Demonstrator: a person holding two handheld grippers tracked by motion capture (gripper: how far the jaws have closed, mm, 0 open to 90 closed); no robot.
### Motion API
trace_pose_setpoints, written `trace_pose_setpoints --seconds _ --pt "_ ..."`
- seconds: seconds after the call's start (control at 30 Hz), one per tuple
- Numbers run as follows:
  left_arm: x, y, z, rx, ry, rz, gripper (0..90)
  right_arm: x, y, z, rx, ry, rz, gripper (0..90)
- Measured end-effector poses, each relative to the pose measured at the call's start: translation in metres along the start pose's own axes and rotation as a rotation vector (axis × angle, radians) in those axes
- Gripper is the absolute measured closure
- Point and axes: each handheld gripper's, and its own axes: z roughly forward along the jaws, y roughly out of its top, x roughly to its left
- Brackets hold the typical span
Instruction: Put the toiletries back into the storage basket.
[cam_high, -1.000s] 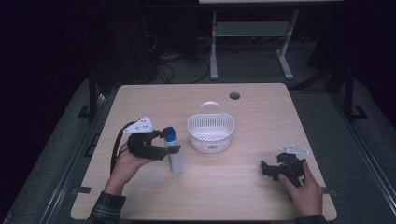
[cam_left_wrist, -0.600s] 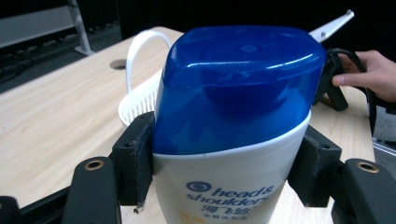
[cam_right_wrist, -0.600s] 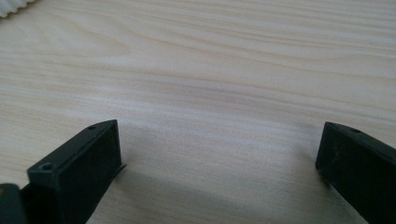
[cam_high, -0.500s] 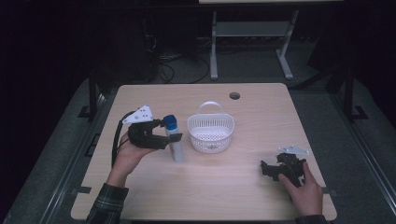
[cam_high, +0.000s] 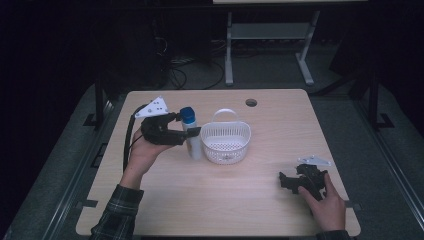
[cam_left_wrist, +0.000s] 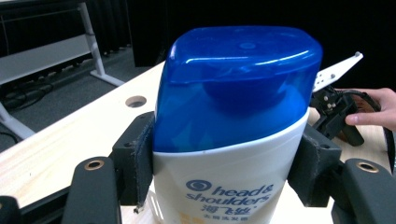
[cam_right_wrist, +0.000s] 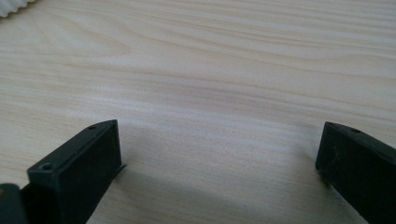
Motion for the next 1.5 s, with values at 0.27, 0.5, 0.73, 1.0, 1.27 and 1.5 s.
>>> trace_pose_setpoints --seconds 0.27,0.5,0.73,1.0,1.27,1.5 --pt "0.003 0.02 0.01 -0.022 0.008 0.017 33.5 0.0 0.0 0.0 0.001 0.001 -0.001 0.0" --pt "0.006 0.029 0.021 -0.04 0.019 0.025 33.5 0.0 0.0 0.0 0.0 0.001 -0.001 0.0" --pt "0.009 0.027 0.039 -0.045 0.04 0.031 33.4 0.0 0.0 0.0 0.0 0.003 -0.004 0.0" --pt "0.015 0.014 0.056 -0.045 0.057 0.038 33.4 0.0 0.0 0.0 0.0 0.002 -0.004 0.0" --pt "0.019 -0.001 0.066 -0.039 0.064 0.034 33.3 0.0 0.0 0.0 0.0 0.003 -0.005 0.0" --pt "0.018 -0.015 0.072 -0.029 0.045 0.035 33.3 0.0 0.0 0.0 0.001 0.003 -0.007 0.0"
